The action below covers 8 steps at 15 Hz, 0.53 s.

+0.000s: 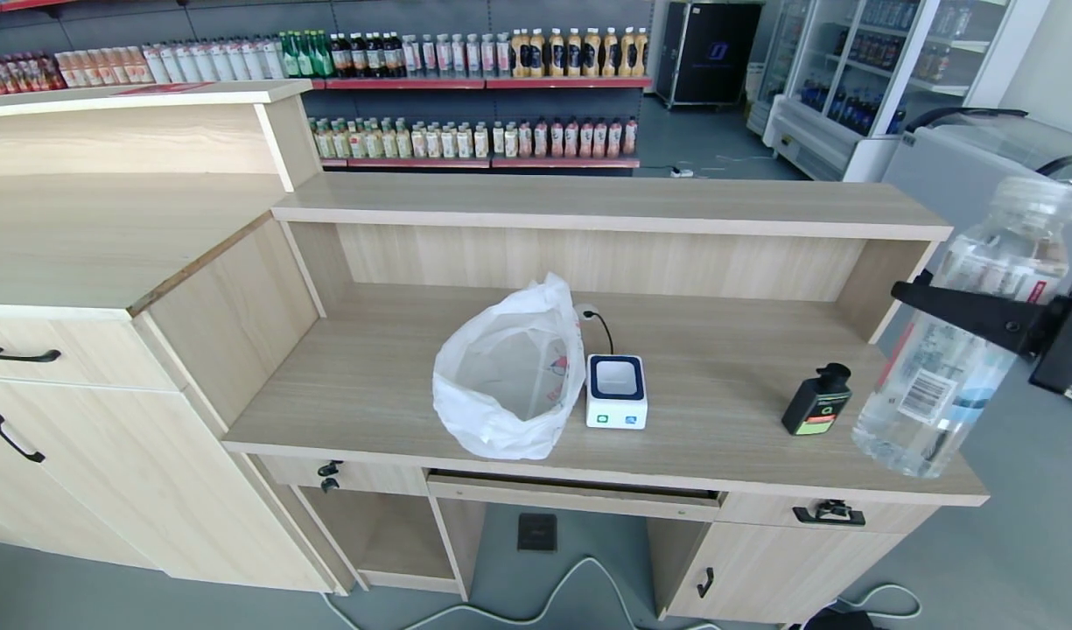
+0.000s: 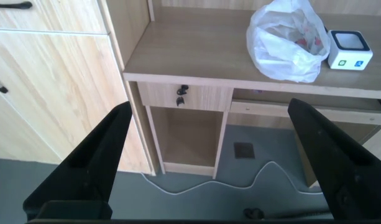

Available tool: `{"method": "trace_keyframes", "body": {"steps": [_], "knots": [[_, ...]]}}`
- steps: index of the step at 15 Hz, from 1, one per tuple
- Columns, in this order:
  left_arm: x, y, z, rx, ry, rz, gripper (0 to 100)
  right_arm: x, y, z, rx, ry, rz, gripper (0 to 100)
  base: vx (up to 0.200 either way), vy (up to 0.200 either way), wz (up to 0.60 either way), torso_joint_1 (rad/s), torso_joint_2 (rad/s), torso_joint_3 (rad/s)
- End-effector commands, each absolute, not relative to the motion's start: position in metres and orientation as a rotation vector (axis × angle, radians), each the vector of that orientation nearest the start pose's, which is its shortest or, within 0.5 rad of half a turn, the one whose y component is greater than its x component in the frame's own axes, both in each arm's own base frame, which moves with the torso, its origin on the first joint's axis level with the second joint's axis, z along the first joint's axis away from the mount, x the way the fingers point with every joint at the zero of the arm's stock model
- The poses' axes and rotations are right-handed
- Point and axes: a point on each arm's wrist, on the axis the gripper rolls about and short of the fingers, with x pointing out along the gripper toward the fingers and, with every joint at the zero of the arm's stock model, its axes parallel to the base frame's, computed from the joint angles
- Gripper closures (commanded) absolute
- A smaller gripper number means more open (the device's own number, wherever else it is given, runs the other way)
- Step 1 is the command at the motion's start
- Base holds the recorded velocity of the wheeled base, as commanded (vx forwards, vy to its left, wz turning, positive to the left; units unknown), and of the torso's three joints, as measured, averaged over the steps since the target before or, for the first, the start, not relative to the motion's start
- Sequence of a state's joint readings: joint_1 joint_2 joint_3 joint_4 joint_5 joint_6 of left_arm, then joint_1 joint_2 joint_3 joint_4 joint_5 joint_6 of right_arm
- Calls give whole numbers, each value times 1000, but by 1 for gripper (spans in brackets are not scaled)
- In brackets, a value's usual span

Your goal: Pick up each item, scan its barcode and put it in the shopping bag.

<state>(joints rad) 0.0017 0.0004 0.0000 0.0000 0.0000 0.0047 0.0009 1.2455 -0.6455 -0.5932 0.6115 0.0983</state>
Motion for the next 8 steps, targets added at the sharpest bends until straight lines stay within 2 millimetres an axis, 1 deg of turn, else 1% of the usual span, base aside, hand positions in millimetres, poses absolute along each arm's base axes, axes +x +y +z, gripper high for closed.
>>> {"method": "trace_keyframes", "body": {"steps": [1,2,3,5,6,7,8], "knots": [[-23,0,75,5,0,2,0,231,-11,210,-58,151,373,100,0,0,0,0,0,0],[-23,0,75,5,0,2,0,239,-19,202,-147,158,324,100,0,0,0,0,0,0],[-23,0,75,5,0,2,0,247,-32,195,-241,168,250,100,0,0,0,0,0,0],[-23,0,75,5,0,2,0,252,-40,189,-360,179,203,100,0,0,0,0,0,0],[-23,0,75,5,0,2,0,254,-50,185,-423,173,173,100,0,0,0,0,0,0],[-23,0,75,5,0,2,0,257,-56,185,-481,153,154,100,0,0,0,0,0,0],[-23,0,75,5,0,2,0,261,-63,184,-584,114,129,100,0,0,0,0,0,0]]}}
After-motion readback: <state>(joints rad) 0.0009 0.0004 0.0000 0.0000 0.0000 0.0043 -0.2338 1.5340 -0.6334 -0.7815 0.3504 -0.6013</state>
